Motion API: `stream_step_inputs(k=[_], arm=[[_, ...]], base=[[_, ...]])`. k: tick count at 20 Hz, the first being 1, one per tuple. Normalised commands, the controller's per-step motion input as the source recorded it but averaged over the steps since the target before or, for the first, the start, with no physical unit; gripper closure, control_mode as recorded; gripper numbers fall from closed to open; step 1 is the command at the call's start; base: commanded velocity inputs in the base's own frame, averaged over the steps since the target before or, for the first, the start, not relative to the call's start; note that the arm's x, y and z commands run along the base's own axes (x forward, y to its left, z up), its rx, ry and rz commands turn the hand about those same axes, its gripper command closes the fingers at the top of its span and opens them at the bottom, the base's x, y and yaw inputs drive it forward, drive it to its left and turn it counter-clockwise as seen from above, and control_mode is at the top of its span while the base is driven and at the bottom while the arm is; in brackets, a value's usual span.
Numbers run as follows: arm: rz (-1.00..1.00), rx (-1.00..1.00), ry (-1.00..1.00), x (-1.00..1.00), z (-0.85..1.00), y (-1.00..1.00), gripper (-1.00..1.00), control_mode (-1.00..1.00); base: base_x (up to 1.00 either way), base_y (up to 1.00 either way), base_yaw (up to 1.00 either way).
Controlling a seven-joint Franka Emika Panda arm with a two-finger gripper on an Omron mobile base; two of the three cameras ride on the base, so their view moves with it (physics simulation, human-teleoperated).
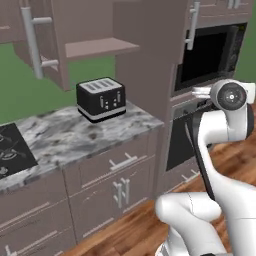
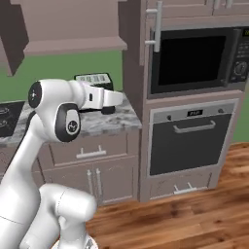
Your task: Move the syrup bottle and shaker from the cabinet to the dining counter.
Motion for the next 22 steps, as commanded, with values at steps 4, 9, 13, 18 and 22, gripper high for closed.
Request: stream_step_inputs(k=[4, 9, 13, 18, 22], arm=[[0.00, 0.00, 0.00, 0.00, 0.00, 0.00, 1.00, 1.00], [0.00, 0.00, 0.00, 0.00, 0.00, 0.00, 1.00, 1.00], [0.00, 0.00, 0.00, 0.00, 0.00, 0.00, 1.00, 1.00], [0.00, 0.00, 0.00, 0.00, 0.00, 0.00, 1.00, 1.00], [0.00, 0.00, 0.00, 0.00, 0.00, 0.00, 1.00, 1.00]], base=[[-0.97, 0.54, -0.40], [-0.98, 0.54, -0.38], [-0.91, 0.23, -0.47], [-0.96, 0.00, -0.47], [-0.93, -0.07, -0.47]])
